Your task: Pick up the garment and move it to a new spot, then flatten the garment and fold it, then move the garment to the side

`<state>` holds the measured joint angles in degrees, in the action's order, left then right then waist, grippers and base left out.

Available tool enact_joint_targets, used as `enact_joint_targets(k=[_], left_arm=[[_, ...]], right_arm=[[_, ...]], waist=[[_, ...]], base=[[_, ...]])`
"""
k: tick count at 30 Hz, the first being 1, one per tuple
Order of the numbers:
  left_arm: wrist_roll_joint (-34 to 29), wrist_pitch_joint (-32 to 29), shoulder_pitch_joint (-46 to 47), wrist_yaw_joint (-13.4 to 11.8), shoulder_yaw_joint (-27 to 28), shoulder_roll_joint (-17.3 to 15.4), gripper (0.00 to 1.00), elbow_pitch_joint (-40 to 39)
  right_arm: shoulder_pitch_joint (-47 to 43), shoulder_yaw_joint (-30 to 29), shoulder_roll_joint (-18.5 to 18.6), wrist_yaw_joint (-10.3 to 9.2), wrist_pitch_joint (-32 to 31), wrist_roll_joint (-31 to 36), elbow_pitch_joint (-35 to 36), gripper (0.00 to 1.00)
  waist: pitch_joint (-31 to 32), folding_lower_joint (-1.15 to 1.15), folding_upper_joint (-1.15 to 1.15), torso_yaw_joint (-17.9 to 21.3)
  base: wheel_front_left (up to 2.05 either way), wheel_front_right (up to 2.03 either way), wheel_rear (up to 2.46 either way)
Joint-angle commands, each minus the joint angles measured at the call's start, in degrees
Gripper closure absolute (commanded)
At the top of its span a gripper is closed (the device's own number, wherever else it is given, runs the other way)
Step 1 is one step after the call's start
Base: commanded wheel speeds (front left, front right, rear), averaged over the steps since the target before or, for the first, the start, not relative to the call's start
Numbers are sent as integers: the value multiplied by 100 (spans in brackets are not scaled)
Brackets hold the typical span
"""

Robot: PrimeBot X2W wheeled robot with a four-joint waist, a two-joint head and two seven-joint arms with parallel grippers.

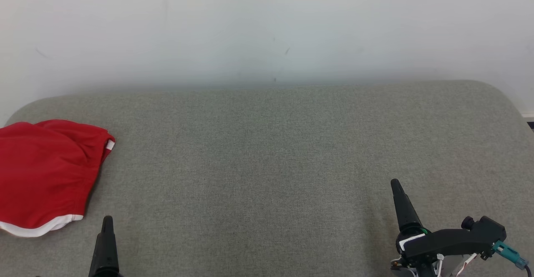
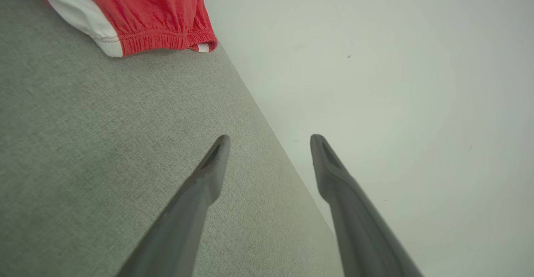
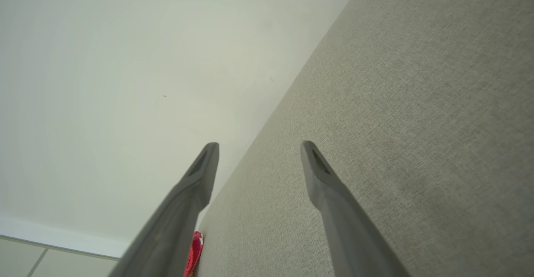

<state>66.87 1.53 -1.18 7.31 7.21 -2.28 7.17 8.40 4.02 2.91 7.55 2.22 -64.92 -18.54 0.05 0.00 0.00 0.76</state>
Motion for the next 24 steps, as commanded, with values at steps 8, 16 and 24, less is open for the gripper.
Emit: enact_joint_targets(k=[8, 16, 24], left_arm=[[-1093, 215, 116, 13, -181, -43, 0, -282], [-2073, 368, 101, -17, -464, -48, 0, -441], [-2689, 489, 73, -64, -661, -53, 0, -516]], right_arm=[[-77, -43, -1, -4, 208, 1228, 415, 0], [-229, -108, -1, -5, 352, 2094, 681, 0], [-355, -153, -1, -5, 467, 2667, 840, 0]], waist=[[17, 0, 0, 16], [37, 0, 0, 32], [64, 0, 0, 63]], base=[[0, 0, 0], [0, 0, 0], [0, 0, 0]])
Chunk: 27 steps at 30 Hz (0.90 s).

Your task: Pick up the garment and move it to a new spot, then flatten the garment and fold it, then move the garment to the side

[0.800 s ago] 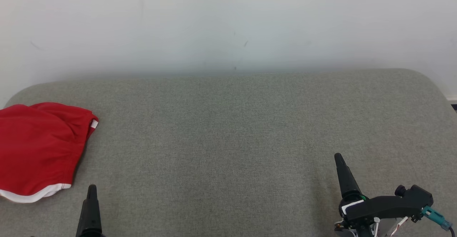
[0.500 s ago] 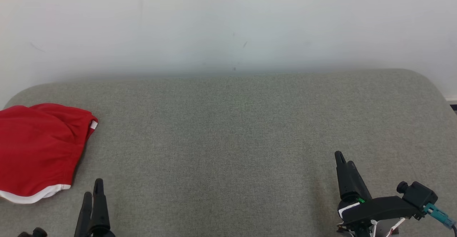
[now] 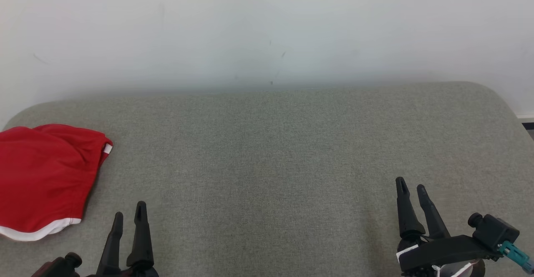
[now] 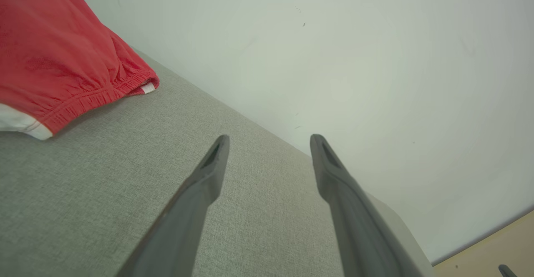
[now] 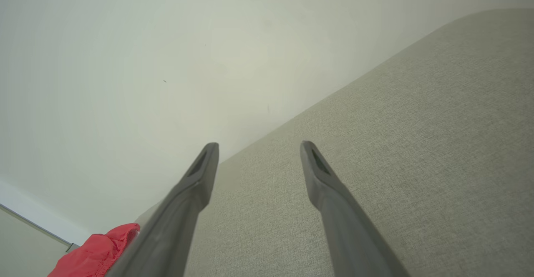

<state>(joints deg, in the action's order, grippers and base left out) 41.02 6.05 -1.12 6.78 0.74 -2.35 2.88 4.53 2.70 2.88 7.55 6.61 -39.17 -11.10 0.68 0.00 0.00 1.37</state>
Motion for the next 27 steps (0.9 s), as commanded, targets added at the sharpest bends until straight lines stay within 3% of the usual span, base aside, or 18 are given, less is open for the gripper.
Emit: enact_joint_targets(k=[1, 27], left_arm=[[-183, 59, 65, -23, -35, -47, 0, -102], [-1909, 446, 29, -104, -525, -56, 0, -145]], right_arm=[[9, -43, 1, -5, 44, 175, 102, 0], [-341, -153, 0, -8, 420, 1833, 467, 0]], waist=[[6, 0, 0, 7], [168, 0, 0, 119]], base=[[0, 0, 0], [0, 0, 0]])
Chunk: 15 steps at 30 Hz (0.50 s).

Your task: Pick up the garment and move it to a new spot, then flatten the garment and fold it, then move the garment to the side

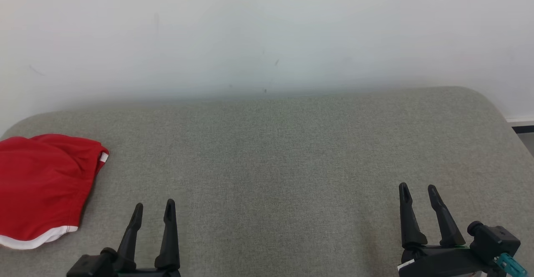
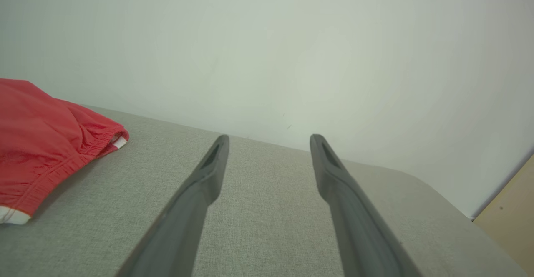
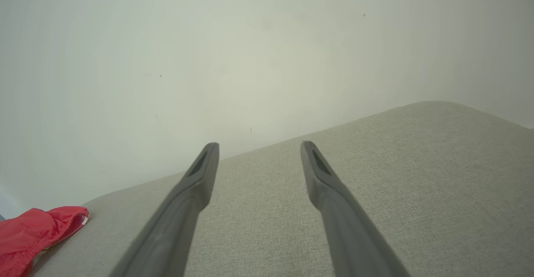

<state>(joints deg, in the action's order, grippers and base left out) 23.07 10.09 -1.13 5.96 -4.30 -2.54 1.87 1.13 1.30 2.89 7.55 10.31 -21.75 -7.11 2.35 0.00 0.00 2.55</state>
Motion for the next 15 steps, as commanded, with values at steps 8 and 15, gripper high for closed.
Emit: enact_joint_targets(k=[8, 15], left_arm=[[-594, 147, 30, -69, -151, -39, 0, -73], [-950, 230, 33, -145, -254, -40, 0, -66]], right_arm=[[-97, -60, -2, -9, 149, 448, 174, 0], [-172, -80, -2, -9, 223, 821, 274, 0]], waist=[[19, 0, 0, 28], [33, 0, 0, 63]], base=[[0, 0, 0], [0, 0, 0]])
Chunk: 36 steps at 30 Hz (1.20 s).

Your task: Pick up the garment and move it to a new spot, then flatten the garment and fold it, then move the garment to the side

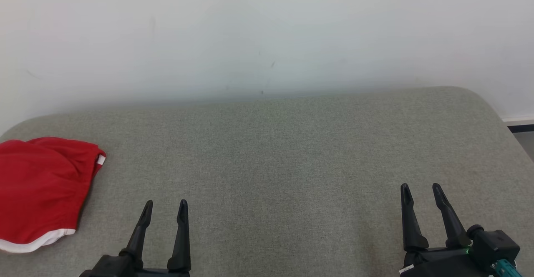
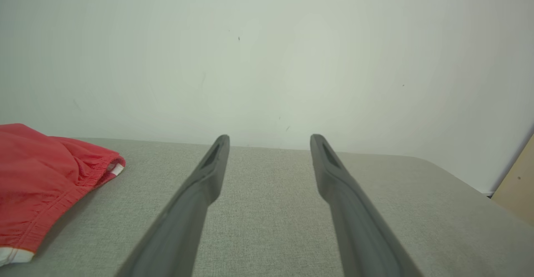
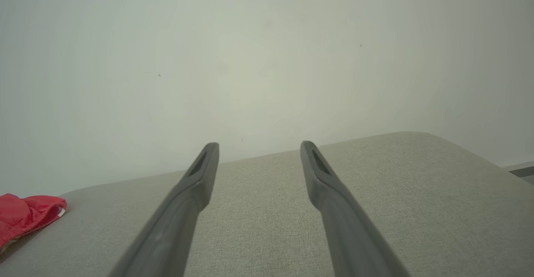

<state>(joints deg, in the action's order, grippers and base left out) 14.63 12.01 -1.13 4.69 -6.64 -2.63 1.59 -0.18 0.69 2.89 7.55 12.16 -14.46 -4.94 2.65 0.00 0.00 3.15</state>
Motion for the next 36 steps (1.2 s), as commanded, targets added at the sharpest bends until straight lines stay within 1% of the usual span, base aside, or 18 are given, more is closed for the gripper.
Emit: enact_joint_targets(k=[1, 6, 28, 36], left_arm=[[-135, 54, 34, -23, -33, -32, 0, -32], [-290, 99, 37, -58, -73, -33, 0, -28], [-1088, 328, -57, -10, -269, -39, 0, -79], [-1037, 323, -72, -29, -230, -38, 0, -12]], right_arm=[[-56, -17, -2, -9, 52, 148, 70, 0], [-103, -19, -2, -10, 96, 369, 122, 0], [-366, 60, -3, -12, 315, 1327, 363, 0], [-364, 75, -3, -12, 311, 1313, 355, 0]], waist=[[7, 0, 0, 7], [28, 0, 0, 19], [167, 0, 0, 51], [164, 0, 0, 43]], base=[[0, 0, 0], [0, 0, 0], [0, 0, 0], [0, 0, 0]])
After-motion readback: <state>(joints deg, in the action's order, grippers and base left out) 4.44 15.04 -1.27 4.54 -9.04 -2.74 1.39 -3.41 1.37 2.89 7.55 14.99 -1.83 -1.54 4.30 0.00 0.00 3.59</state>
